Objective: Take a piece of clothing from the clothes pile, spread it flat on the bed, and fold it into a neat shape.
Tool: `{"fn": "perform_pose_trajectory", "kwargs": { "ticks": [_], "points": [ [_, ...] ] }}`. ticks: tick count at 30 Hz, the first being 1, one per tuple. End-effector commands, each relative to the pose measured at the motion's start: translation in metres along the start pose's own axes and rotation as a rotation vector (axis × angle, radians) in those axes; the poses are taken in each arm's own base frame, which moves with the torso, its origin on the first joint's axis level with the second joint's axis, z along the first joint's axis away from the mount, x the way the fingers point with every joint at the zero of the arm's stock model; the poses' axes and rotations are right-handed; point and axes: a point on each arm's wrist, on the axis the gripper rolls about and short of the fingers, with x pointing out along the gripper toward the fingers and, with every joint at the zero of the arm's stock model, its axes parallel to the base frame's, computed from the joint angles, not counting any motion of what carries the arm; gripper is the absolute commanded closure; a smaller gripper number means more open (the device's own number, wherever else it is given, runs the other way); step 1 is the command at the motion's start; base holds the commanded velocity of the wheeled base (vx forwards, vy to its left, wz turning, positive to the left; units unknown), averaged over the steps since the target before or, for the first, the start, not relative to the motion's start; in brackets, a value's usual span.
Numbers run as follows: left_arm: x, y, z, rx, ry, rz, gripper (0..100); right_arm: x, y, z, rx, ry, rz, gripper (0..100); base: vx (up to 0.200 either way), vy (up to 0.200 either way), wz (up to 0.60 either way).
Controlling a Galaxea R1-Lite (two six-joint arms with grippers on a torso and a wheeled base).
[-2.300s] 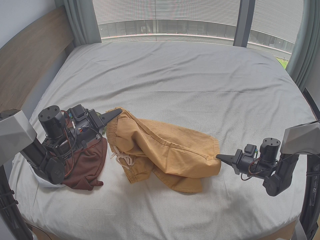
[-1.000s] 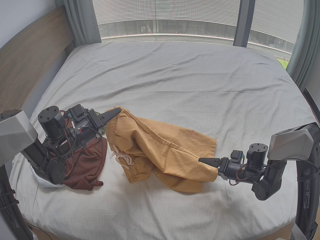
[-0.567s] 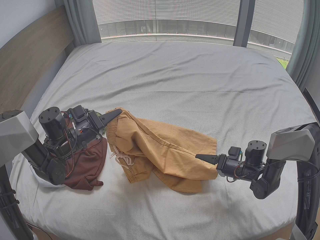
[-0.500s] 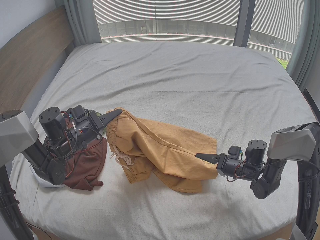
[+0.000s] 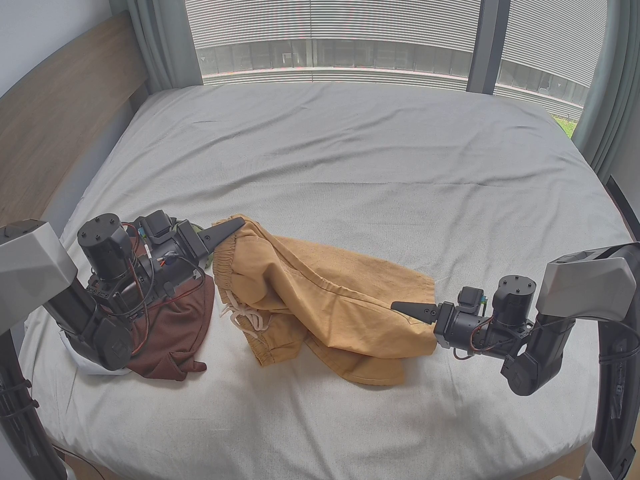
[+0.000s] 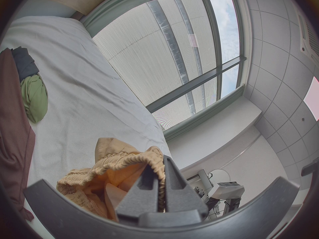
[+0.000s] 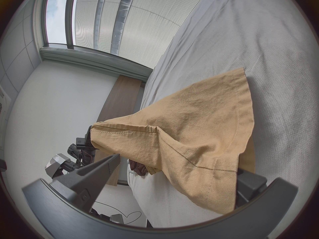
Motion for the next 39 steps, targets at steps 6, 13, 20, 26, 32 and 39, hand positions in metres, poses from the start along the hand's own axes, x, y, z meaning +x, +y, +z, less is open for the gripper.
{"fn": "perform_pose_trajectory", "kwargs": {
  "ticks": [6, 13, 20, 26, 32, 39],
  "points": [
    [0.0, -0.001, 0.001, 0.007, -0.009, -0.012, 100, 0.002, -0.001, 0.0, -0.002, 0.0, 0.003, 100, 0.0, 0.0, 0.0],
    [0.0, -0.001, 0.0, 0.009, -0.008, -0.013, 100, 0.0, -0.002, 0.004, -0.004, -0.016, 0.0, 100, 0.0, 0.0, 0.0],
    [-0.001, -0.003, 0.002, 0.015, -0.015, -0.02, 100, -0.01, 0.013, 0.017, -0.032, -0.057, 0.023, 100, 0.0, 0.0, 0.0],
    [-0.003, -0.007, 0.006, 0.026, -0.028, -0.026, 100, -0.024, 0.037, 0.028, -0.073, -0.096, 0.057, 100, 0.0, 0.0, 0.0],
    [-0.007, -0.023, 0.012, 0.046, -0.044, -0.056, 100, -0.036, 0.061, 0.037, -0.115, -0.13, 0.098, 100, 0.0, 0.0, 0.0],
    [-0.013, -0.035, 0.018, 0.064, -0.062, -0.078, 100, -0.038, 0.07, 0.041, -0.135, -0.144, 0.121, 100, 0.0, 0.0, 0.0]
  ]
}}
